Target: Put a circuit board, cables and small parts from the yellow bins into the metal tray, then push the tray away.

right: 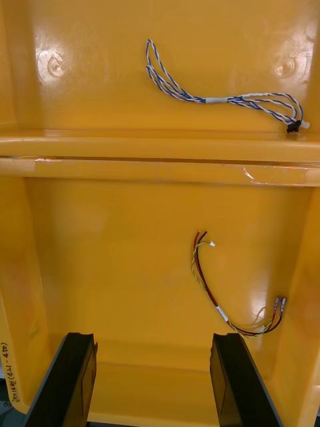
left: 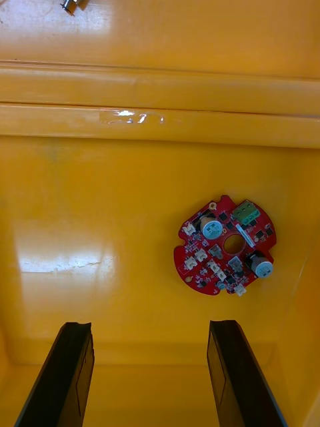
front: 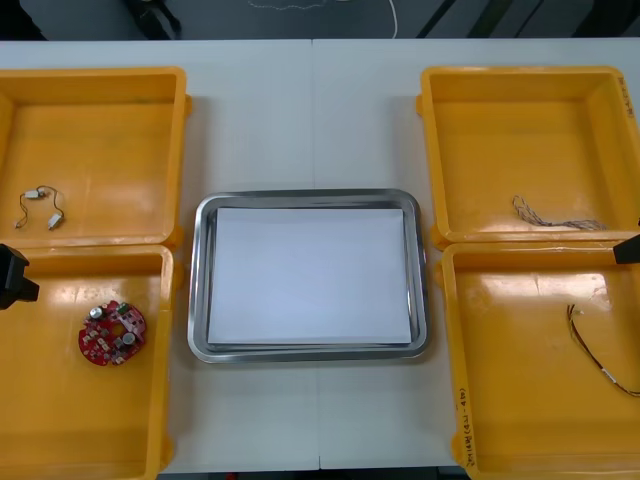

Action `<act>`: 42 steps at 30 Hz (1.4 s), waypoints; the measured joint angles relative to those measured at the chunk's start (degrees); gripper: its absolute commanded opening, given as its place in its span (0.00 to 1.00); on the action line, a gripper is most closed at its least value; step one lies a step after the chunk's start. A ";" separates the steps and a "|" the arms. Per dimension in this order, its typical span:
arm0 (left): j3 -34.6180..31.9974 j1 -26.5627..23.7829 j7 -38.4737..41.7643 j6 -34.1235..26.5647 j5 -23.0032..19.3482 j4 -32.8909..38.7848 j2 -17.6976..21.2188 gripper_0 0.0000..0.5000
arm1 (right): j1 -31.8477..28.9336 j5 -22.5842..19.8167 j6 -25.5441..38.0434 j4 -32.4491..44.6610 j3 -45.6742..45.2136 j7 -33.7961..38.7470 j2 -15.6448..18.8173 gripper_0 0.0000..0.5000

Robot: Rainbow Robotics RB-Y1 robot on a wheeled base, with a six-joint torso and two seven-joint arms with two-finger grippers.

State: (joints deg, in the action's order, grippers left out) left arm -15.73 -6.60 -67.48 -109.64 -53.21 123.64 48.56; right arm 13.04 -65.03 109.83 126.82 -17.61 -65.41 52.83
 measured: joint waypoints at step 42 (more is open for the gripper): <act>0.00 0.00 0.00 0.00 0.00 0.00 0.00 1.00 | 0.00 0.00 0.00 0.00 0.00 0.00 0.00 1.00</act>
State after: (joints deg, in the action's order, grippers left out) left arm -15.73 -6.60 -67.48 -109.64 -53.21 123.64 48.56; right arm 13.04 -65.03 109.83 126.82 -17.61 -65.41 52.83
